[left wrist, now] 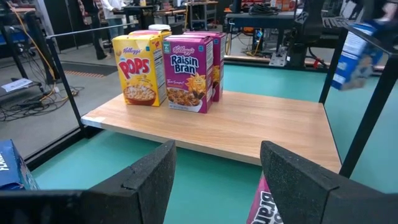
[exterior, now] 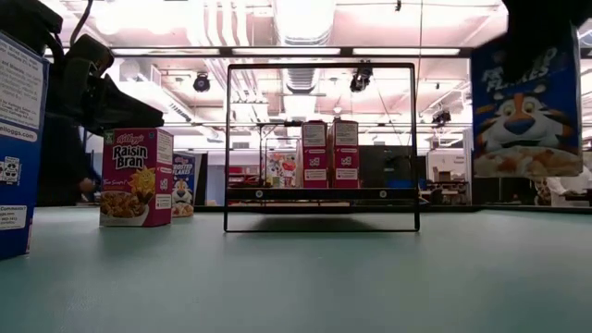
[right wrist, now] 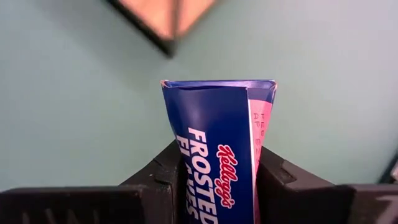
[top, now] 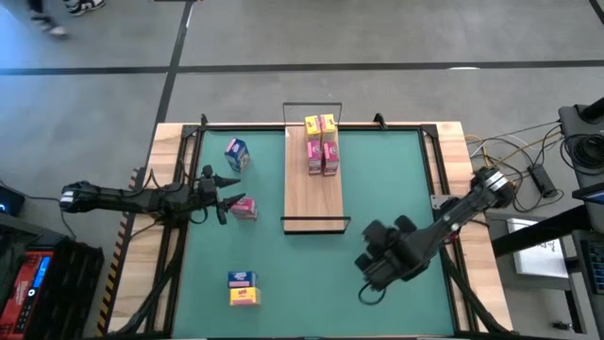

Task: Stack cereal on shelf
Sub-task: Put the bottom right blue cereal box on the shelf

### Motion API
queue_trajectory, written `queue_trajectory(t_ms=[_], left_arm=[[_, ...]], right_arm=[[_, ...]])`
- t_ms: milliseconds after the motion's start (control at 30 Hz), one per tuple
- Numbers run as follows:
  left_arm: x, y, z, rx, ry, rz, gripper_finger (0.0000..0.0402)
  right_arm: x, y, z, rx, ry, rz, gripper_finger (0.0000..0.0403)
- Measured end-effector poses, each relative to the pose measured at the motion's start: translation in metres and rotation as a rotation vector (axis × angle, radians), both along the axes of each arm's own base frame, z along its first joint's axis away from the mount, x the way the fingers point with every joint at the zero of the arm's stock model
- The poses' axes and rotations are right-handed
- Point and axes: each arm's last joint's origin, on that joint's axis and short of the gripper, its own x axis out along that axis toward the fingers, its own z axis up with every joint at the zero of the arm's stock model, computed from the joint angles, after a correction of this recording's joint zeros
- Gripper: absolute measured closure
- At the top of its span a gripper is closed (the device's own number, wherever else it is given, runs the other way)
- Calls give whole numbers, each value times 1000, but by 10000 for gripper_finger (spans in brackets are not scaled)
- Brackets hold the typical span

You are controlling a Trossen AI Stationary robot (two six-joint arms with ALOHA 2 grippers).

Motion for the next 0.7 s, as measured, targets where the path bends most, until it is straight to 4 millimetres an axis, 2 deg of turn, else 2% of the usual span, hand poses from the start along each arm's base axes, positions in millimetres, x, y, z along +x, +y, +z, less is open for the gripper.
queue_trajectory(t_ms=[200, 367, 500, 700], left_arm=[[0, 0, 0, 0, 1, 0, 184], [0, 0, 0, 0, 3, 0, 184], [0, 0, 0, 0, 3, 0, 184], [0, 0, 0, 0, 3, 0, 184]], right_arm=[[-32, -35, 6, 33, -120, -140, 284], [-47, -67, 10, 11, -283, -355, 281], [-47, -86, 7, 11, -317, -452, 281], [-29, -102, 9, 41, -310, -473, 280]])
